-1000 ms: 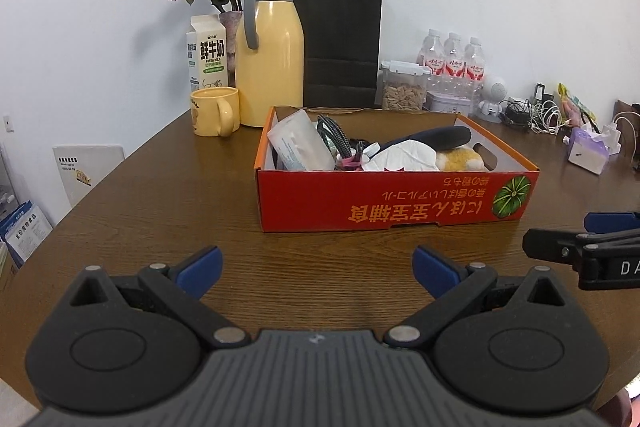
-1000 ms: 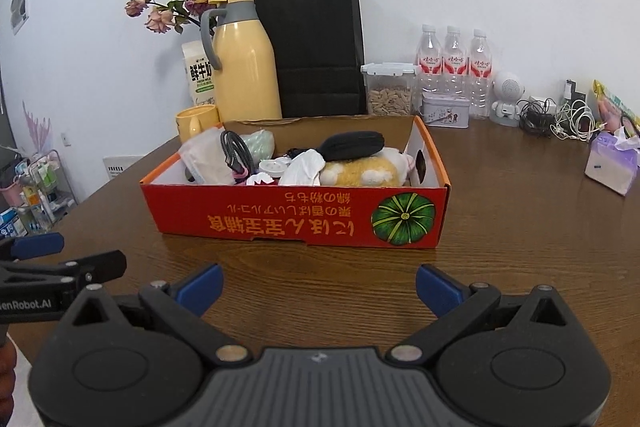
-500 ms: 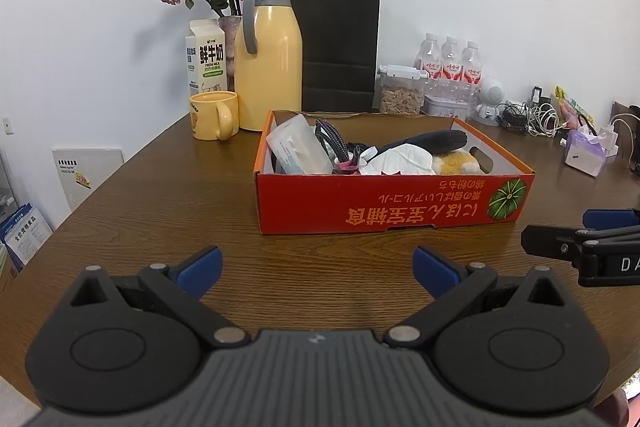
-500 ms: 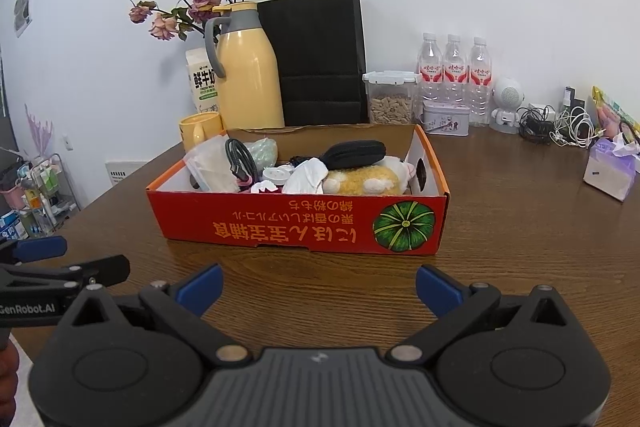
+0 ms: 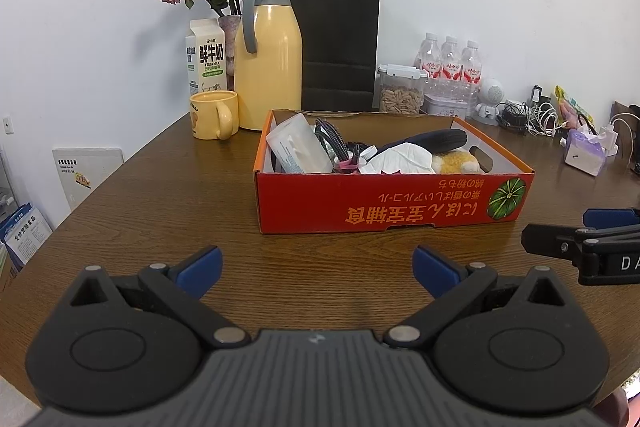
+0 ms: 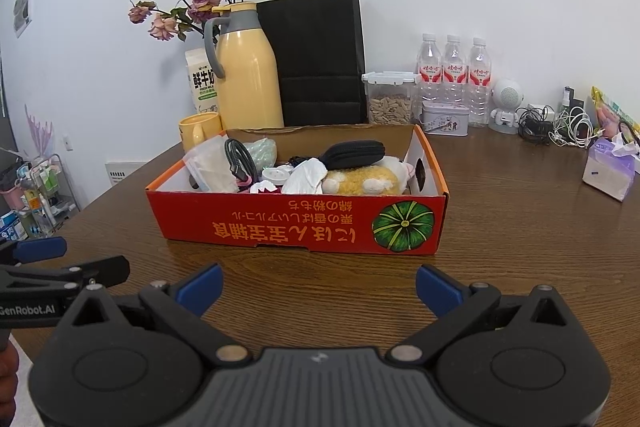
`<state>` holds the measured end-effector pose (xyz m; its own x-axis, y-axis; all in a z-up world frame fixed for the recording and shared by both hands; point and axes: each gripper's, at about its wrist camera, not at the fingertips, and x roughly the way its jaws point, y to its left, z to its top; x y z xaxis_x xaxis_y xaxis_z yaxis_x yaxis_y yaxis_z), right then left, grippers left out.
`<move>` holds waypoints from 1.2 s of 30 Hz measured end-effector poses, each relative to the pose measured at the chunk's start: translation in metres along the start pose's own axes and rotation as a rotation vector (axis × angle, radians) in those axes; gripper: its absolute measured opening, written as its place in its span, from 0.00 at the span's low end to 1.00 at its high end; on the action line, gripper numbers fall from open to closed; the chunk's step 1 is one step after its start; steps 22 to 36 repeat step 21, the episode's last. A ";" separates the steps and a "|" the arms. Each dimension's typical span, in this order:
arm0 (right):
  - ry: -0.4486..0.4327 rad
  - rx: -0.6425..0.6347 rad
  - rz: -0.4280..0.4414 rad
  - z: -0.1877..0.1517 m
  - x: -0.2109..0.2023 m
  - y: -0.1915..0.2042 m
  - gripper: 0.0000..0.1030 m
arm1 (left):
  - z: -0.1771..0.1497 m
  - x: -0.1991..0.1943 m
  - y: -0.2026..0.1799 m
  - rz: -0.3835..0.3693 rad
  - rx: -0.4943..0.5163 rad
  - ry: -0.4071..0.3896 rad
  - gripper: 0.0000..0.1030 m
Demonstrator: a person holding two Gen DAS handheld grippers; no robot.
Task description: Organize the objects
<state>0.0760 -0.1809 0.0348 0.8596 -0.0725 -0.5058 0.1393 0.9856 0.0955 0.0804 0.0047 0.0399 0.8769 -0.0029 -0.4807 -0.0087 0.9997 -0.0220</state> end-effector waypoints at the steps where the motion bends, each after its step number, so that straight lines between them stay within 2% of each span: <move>1: 0.000 0.000 0.000 0.000 0.000 0.000 1.00 | 0.000 0.000 0.000 0.000 0.000 0.001 1.00; 36: 0.003 0.000 0.001 -0.002 0.000 -0.001 1.00 | -0.004 0.001 -0.002 0.006 0.005 0.018 1.00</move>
